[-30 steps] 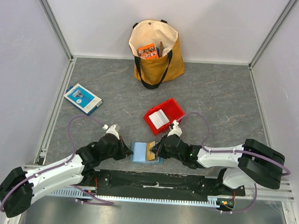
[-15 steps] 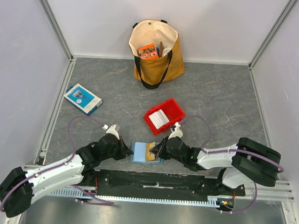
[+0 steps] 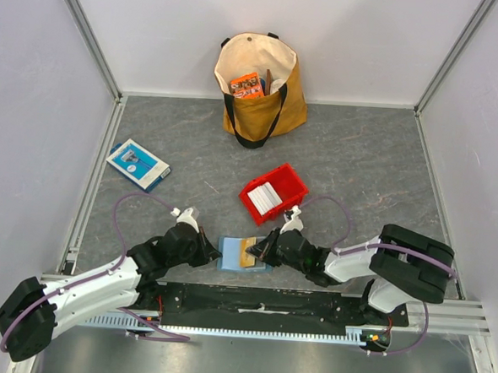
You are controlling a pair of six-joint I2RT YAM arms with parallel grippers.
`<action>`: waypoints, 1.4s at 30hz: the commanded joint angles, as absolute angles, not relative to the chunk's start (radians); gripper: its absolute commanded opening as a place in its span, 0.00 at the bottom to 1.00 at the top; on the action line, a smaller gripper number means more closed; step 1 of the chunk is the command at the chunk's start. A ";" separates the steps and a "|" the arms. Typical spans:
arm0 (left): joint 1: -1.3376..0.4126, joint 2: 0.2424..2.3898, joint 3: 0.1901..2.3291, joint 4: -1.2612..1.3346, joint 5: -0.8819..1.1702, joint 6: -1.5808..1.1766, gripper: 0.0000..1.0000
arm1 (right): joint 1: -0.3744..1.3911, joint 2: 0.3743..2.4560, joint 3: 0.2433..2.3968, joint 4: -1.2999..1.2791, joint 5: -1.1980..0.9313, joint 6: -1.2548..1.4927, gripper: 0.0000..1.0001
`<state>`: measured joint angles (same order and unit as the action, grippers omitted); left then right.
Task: Put the credit cards into the card holder
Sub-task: Insert the credit card into the card holder.
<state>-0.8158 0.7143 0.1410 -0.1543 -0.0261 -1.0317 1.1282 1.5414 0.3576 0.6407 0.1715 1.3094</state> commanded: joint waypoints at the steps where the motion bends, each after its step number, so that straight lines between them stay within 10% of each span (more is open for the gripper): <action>1: -0.818 0.719 0.137 -0.117 -0.040 -1.063 0.02 | 1.129 1.583 0.333 0.713 0.150 1.353 0.00; 18: -0.818 0.721 0.133 -0.115 -0.041 -1.063 0.02 | 1.172 1.647 0.411 0.649 0.120 1.352 0.00; 31: -0.816 0.696 0.137 -0.132 -0.048 -1.062 0.02 | 1.172 1.428 0.514 0.163 0.304 1.230 0.52; 42: -0.818 0.692 0.141 -0.126 -0.040 -1.060 0.02 | 1.177 1.555 0.603 0.216 0.190 1.174 0.53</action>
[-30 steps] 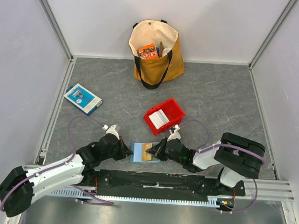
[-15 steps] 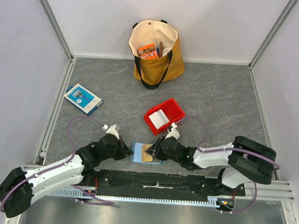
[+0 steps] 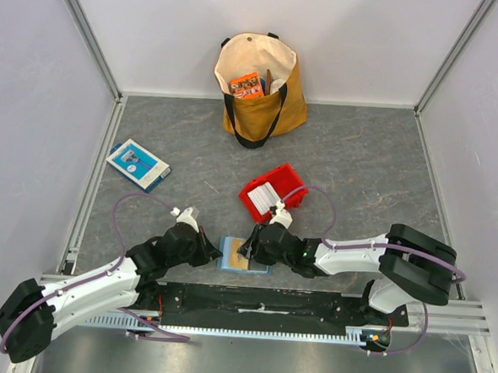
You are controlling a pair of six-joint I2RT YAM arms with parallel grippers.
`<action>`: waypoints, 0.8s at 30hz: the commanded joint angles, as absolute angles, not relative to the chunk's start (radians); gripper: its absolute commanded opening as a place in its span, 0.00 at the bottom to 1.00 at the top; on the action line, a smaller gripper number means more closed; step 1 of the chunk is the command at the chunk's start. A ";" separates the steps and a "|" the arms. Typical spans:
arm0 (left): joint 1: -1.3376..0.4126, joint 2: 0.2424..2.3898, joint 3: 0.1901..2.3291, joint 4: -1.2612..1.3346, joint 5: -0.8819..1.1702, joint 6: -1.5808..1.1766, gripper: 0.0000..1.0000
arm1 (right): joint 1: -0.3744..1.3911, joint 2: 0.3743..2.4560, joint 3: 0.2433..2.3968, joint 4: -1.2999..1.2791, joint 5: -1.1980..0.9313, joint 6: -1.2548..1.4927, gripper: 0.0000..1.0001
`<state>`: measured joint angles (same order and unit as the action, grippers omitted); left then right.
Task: Put the credit cards into the card holder
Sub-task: Insert the credit card into the card holder.
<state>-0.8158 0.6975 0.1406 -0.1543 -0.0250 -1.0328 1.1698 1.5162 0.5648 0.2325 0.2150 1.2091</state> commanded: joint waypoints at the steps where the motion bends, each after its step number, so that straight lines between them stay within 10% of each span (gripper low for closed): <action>1: -0.818 0.690 0.143 -0.126 -0.040 -1.060 0.02 | 1.177 1.562 0.606 0.225 0.181 1.169 0.53; 24: -0.818 0.675 0.152 -0.132 -0.038 -1.055 0.02 | 1.178 1.566 0.591 0.420 0.132 1.132 0.41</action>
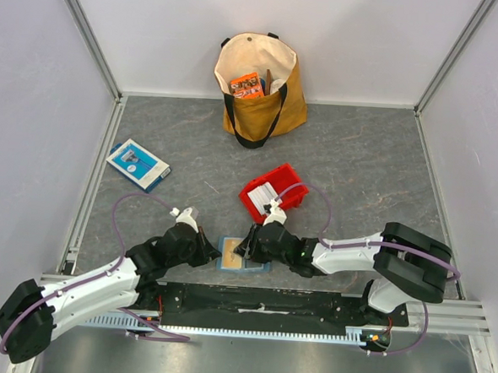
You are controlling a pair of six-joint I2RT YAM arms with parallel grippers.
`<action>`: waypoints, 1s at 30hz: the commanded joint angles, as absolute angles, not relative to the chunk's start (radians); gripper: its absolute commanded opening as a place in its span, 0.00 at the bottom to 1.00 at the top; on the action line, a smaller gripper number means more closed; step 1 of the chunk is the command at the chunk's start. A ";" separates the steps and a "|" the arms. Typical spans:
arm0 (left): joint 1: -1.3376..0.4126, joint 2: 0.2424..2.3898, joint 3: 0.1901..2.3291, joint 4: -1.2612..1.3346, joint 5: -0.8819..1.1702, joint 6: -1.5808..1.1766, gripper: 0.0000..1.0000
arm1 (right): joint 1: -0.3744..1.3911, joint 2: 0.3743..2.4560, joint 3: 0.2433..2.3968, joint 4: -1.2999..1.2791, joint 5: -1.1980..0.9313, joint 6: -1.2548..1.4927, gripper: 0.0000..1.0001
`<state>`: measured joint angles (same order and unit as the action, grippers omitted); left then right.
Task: Put the credit cards into the card holder
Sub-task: Insert the credit card into the card holder, then pick up the credit card from the storage box.
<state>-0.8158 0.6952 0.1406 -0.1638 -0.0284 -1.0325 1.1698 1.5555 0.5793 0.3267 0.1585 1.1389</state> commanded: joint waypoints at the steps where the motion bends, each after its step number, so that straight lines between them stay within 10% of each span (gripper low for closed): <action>1: -0.818 0.672 0.153 -0.132 -0.037 -1.057 0.02 | 1.178 1.563 0.597 0.396 0.144 1.131 0.41; 17: -0.818 0.629 0.229 -0.160 -0.017 -1.031 0.02 | 0.967 1.255 0.773 -0.029 0.308 0.755 0.68; 30: -0.818 0.627 0.218 -0.153 -0.026 -1.032 0.02 | 0.669 1.569 1.091 -0.184 -0.027 0.448 0.80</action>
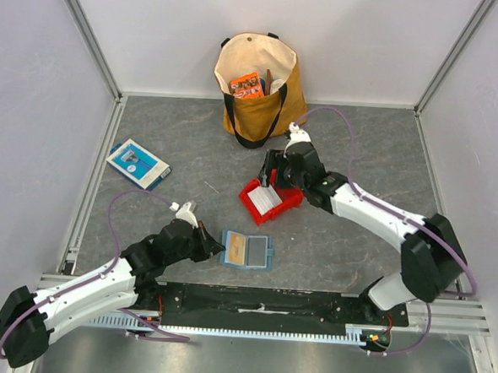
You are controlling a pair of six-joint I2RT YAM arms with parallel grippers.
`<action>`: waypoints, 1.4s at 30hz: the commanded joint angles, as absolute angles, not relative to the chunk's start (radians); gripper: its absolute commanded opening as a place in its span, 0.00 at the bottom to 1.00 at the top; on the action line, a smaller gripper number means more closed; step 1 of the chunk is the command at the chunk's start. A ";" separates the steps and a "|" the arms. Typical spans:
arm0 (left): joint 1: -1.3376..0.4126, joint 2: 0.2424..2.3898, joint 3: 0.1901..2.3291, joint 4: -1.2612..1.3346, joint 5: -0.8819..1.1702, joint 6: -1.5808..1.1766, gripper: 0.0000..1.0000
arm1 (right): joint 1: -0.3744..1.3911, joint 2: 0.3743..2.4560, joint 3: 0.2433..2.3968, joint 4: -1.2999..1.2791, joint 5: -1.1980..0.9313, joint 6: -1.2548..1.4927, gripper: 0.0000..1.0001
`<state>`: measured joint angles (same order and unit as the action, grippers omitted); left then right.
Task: Put the credit cards into the card holder
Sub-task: Pick up the credit card from the storage box.
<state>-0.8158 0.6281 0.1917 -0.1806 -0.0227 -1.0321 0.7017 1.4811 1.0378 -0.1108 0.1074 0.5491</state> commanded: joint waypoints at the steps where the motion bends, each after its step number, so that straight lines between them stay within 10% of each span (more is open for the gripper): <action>1: -0.818 0.627 0.218 -0.153 -0.028 -1.032 0.02 | 0.658 1.591 1.098 -0.186 -0.041 0.439 0.81; 24: -0.818 0.644 0.229 -0.167 -0.040 -1.029 0.02 | 0.574 1.787 1.167 -0.187 -0.267 0.396 0.85; 42: -0.818 0.657 0.225 -0.163 -0.041 -1.029 0.02 | 0.549 1.721 1.137 -0.189 -0.337 0.402 0.62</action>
<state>-0.8158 0.6548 0.1917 -0.1814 -0.0250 -1.0321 0.5533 1.7622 1.1286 -0.1982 -0.2935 0.4068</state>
